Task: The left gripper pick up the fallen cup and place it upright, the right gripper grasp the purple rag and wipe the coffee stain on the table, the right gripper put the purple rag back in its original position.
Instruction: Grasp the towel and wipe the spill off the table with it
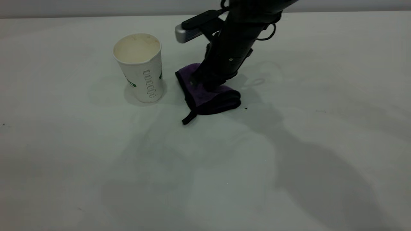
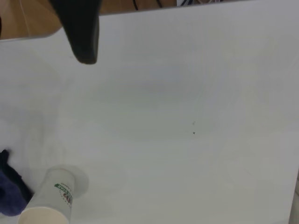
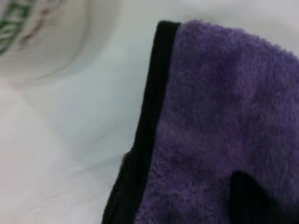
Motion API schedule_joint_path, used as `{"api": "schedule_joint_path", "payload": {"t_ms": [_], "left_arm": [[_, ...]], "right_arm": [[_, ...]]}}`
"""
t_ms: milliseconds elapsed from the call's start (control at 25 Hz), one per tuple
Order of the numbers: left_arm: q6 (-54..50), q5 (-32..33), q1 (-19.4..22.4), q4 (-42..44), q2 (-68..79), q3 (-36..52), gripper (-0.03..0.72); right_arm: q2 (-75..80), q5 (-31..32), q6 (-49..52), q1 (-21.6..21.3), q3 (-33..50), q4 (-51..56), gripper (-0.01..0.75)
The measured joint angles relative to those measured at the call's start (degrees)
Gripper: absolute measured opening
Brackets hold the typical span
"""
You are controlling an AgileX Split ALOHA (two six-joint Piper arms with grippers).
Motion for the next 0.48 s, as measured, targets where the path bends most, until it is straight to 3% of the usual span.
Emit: {"api": "schedule_joint_path", "payload": {"t_ms": [480], "left_arm": [[-0.1,0.0,0.0,0.0,0.0,0.0,0.470]], "right_arm": [[0.0,14.7,-2.5,2.7,-0.5,11.8,0.074]]}}
